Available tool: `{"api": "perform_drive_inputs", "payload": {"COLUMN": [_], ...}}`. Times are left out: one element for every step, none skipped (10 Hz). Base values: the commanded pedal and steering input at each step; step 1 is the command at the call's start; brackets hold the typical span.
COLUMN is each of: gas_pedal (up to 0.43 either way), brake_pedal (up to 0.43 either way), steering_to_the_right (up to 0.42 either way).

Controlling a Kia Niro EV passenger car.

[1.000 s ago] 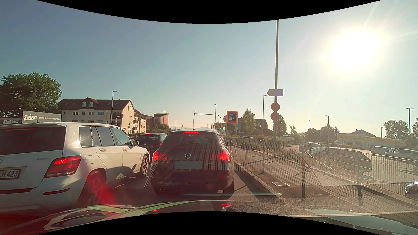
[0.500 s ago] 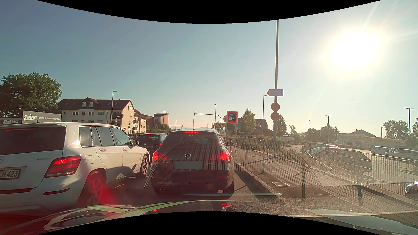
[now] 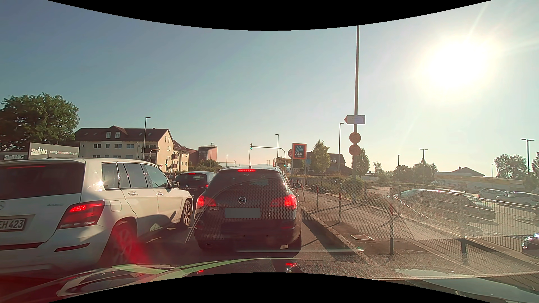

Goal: Follow the waypoints while adhering to traffic rules and regulations

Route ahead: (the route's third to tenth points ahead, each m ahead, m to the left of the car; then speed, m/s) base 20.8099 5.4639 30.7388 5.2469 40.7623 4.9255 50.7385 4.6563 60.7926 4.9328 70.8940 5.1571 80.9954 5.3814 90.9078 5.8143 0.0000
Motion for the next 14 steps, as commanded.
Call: {"api": "perform_drive_inputs", "payload": {"gas_pedal": [0.000, 0.000, 0.000, 0.000, 0.000, 0.000, 0.000, 0.000, 0.000, 0.000, 0.000, 0.000, 0.000, 0.000], "brake_pedal": [0.274, 0.274, 0.274, 0.274, 0.274, 0.280, 0.280, 0.280, 0.274, 0.280, 0.280, 0.280, 0.274, 0.274], "steering_to_the_right": [-0.019, -0.018, -0.019, -0.018, -0.019, -0.019, -0.018, -0.019, -0.018, -0.018, -0.019, -0.018, -0.018, -0.018]}}
